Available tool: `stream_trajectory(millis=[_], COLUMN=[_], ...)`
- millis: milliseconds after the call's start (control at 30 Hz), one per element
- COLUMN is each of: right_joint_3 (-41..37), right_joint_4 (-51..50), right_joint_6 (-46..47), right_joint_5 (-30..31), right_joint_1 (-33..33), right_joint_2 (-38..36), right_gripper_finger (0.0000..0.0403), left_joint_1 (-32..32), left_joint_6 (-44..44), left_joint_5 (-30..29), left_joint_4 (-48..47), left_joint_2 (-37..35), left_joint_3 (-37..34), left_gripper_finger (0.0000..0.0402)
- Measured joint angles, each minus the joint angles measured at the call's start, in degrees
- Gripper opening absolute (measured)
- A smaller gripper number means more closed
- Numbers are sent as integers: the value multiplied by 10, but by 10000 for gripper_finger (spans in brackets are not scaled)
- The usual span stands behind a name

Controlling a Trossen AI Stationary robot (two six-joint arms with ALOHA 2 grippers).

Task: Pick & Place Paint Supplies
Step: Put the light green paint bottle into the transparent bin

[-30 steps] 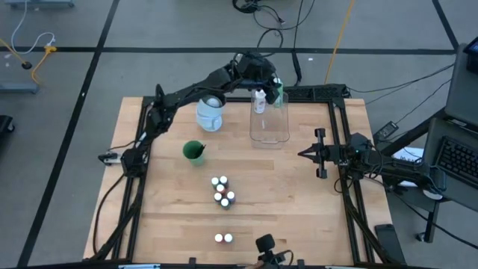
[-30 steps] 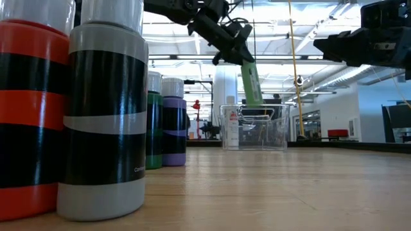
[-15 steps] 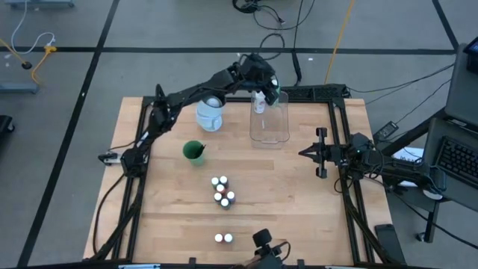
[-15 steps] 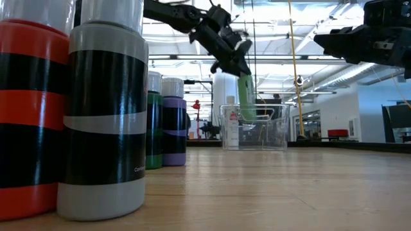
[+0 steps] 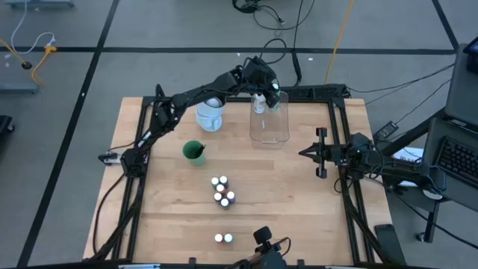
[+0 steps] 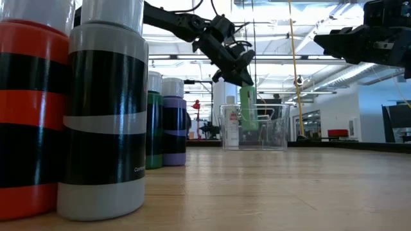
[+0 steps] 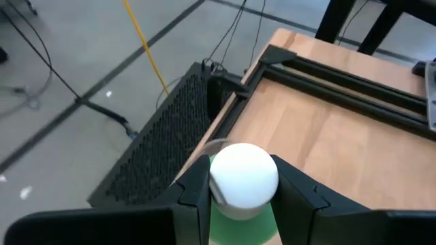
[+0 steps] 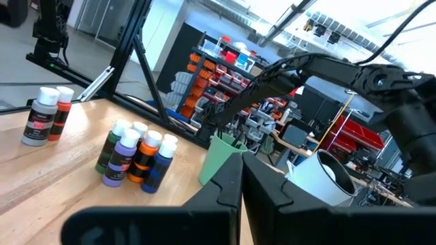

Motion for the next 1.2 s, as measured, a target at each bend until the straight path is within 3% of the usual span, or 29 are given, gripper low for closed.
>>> stream_trajectory(millis=[333, 1200], right_joint_3=[0, 0], right_joint_4=[1, -1], right_joint_6=[-1, 0], right_joint_5=[0, 0], right_joint_1=[0, 0], right_joint_2=[2, 2], right_gripper_finger=[4, 4], left_joint_1=[8, 12], left_joint_6=[-19, -9], left_joint_5=[-24, 4], left_joint_4=[20, 3], left_joint_2=[33, 39], left_joint_3=[0, 0], left_gripper_finger=[105, 123])
